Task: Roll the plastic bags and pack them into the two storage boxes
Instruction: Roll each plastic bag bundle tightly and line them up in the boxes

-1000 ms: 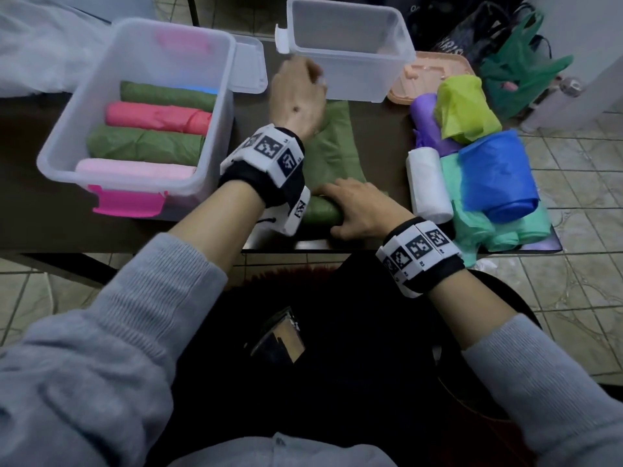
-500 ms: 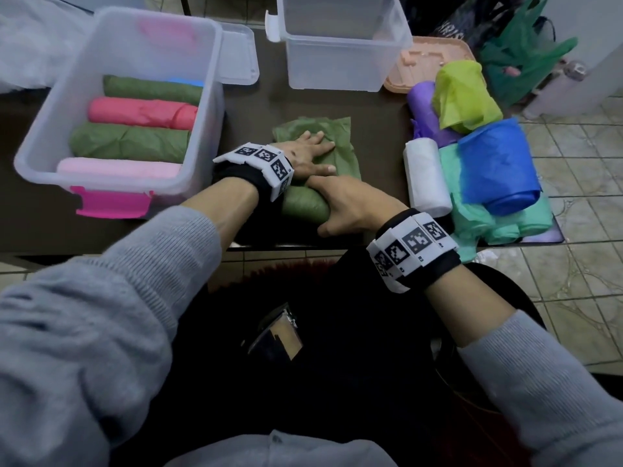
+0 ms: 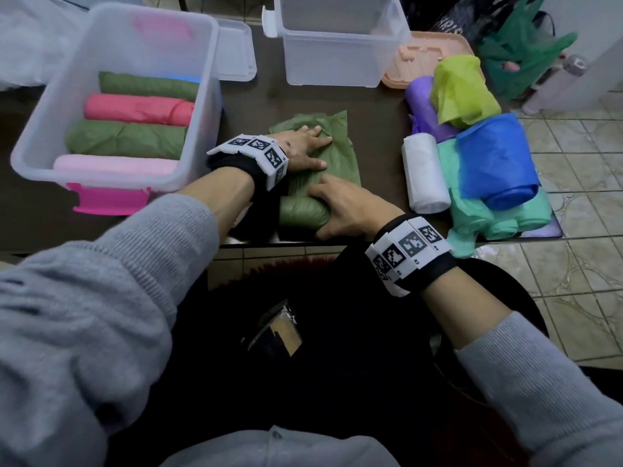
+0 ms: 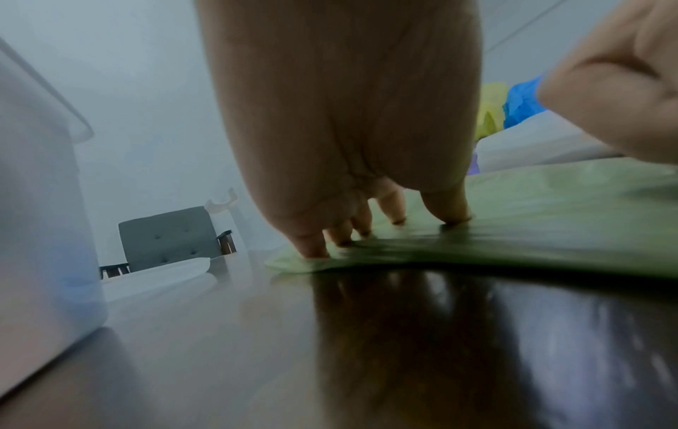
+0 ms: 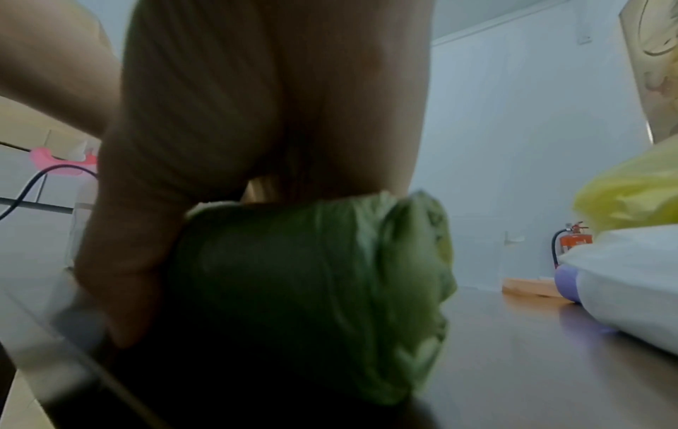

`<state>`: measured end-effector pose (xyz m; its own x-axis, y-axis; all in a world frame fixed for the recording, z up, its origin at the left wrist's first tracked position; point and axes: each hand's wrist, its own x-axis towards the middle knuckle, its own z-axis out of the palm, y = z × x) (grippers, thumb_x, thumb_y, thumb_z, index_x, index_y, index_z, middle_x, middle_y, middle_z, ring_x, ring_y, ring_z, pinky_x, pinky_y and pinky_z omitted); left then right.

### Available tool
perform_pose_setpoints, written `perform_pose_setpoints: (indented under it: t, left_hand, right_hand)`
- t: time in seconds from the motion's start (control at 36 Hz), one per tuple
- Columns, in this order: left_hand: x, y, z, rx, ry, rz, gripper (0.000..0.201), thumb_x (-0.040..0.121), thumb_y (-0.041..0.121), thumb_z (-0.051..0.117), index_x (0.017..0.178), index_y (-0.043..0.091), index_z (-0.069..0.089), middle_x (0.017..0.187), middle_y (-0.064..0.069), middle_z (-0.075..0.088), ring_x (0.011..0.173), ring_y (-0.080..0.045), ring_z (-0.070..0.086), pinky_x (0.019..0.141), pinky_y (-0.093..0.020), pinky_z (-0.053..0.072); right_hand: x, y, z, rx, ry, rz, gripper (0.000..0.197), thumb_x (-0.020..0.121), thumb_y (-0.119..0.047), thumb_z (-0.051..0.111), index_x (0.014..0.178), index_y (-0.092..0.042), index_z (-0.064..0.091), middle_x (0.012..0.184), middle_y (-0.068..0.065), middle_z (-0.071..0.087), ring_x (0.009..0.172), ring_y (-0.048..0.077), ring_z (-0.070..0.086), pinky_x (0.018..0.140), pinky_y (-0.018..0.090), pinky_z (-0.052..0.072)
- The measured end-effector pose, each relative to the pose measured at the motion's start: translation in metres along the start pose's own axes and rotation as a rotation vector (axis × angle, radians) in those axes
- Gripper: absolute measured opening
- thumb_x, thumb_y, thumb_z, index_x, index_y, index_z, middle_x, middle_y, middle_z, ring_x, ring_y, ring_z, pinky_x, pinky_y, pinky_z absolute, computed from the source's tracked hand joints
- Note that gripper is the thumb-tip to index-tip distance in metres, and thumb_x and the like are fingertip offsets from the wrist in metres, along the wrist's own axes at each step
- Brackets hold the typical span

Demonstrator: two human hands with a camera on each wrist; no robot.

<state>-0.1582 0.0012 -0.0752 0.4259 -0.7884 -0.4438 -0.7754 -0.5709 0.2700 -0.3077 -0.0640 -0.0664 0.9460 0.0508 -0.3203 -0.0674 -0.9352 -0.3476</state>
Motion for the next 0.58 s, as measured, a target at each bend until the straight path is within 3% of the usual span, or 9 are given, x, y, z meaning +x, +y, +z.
perform_pose_setpoints:
  t: [0.06, 0.14, 0.19, 0.28, 0.36, 0.42, 0.5, 0.58]
  left_hand:
    - [0.0, -0.001, -0.001, -0.058, 0.024, 0.01, 0.067, 0.096, 0.036, 0.048, 0.151, 0.026, 0.011, 0.159, -0.005, 0.002, 0.147, -0.022, 0.003, 0.118, -0.037, 0.006]
    - [-0.001, -0.005, -0.002, -0.125, 0.075, 0.008, 0.073, 0.094, 0.031, 0.055, 0.151, 0.027, 0.008, 0.159, -0.009, 0.008, 0.146, -0.021, 0.01, 0.116, -0.032, 0.009]
    - [-0.003, -0.005, -0.002, -0.164, 0.1, 0.0, 0.078, 0.092, 0.031, 0.059, 0.151, 0.027, 0.008, 0.158, -0.008, 0.014, 0.145, -0.021, 0.016, 0.115, -0.03, 0.013]
    - [-0.007, -0.003, -0.006, -0.203, 0.144, -0.033, 0.08, 0.089, 0.031, 0.063, 0.151, 0.024, 0.014, 0.157, -0.006, 0.021, 0.143, -0.022, 0.022, 0.115, -0.031, 0.019]
    - [-0.016, 0.004, -0.015, -0.254, 0.261, -0.064, 0.064, 0.089, 0.026, 0.063, 0.146, 0.018, 0.035, 0.151, -0.007, 0.035, 0.138, -0.023, 0.034, 0.111, -0.028, 0.026]
    - [-0.025, 0.011, -0.023, -0.347, 0.384, -0.08, 0.046, 0.09, 0.021, 0.062, 0.134, 0.016, 0.052, 0.139, -0.009, 0.051, 0.128, -0.022, 0.047, 0.104, -0.026, 0.034]
    - [-0.043, 0.021, -0.032, -0.505, 0.481, -0.117, 0.022, 0.091, 0.016, 0.06, 0.111, 0.015, 0.067, 0.107, -0.003, 0.067, 0.099, -0.014, 0.062, 0.083, -0.02, 0.045]
    - [-0.061, 0.025, -0.035, -0.581, 0.471, -0.121, 0.011, 0.089, 0.013, 0.062, 0.091, 0.02, 0.07, 0.085, 0.001, 0.071, 0.079, -0.008, 0.066, 0.077, -0.024, 0.053]
  right_hand:
    - [-0.001, 0.003, 0.0, 0.056, 0.039, -0.005, 0.066, 0.065, -0.026, 0.081, 0.123, -0.014, 0.053, 0.105, 0.004, 0.05, 0.104, 0.023, 0.051, 0.081, 0.031, 0.04]
    - [-0.003, 0.007, -0.001, 0.134, 0.091, 0.011, 0.072, 0.06, -0.026, 0.087, 0.115, -0.009, 0.044, 0.1, 0.001, 0.051, 0.09, 0.02, 0.05, 0.067, 0.027, 0.032]
    - [-0.003, 0.007, -0.001, 0.123, 0.099, 0.001, 0.068, 0.059, -0.028, 0.087, 0.11, -0.008, 0.046, 0.097, 0.001, 0.052, 0.087, 0.019, 0.049, 0.064, 0.026, 0.028]
    - [-0.001, 0.01, -0.003, 0.118, 0.114, 0.008, 0.063, 0.061, -0.033, 0.086, 0.109, -0.009, 0.054, 0.102, 0.004, 0.057, 0.094, 0.018, 0.05, 0.067, 0.024, 0.029]
    - [0.002, 0.015, -0.009, 0.12, 0.112, 0.015, 0.061, 0.066, -0.04, 0.082, 0.114, -0.01, 0.061, 0.1, 0.002, 0.045, 0.101, 0.018, 0.045, 0.078, 0.022, 0.032]
    - [0.005, 0.019, -0.012, 0.103, 0.073, 0.017, 0.062, 0.071, -0.043, 0.077, 0.122, -0.014, 0.06, 0.102, 0.001, 0.042, 0.101, 0.016, 0.043, 0.082, 0.023, 0.032]
    - [0.008, 0.025, -0.014, 0.172, 0.085, 0.035, 0.066, 0.071, -0.043, 0.078, 0.127, -0.016, 0.054, 0.106, 0.003, 0.053, 0.099, 0.016, 0.051, 0.078, 0.021, 0.034]
    - [0.01, 0.031, -0.012, 0.277, 0.161, 0.07, 0.052, 0.07, -0.038, 0.08, 0.108, -0.013, 0.055, 0.096, -0.002, 0.055, 0.091, 0.015, 0.053, 0.068, 0.019, 0.036]
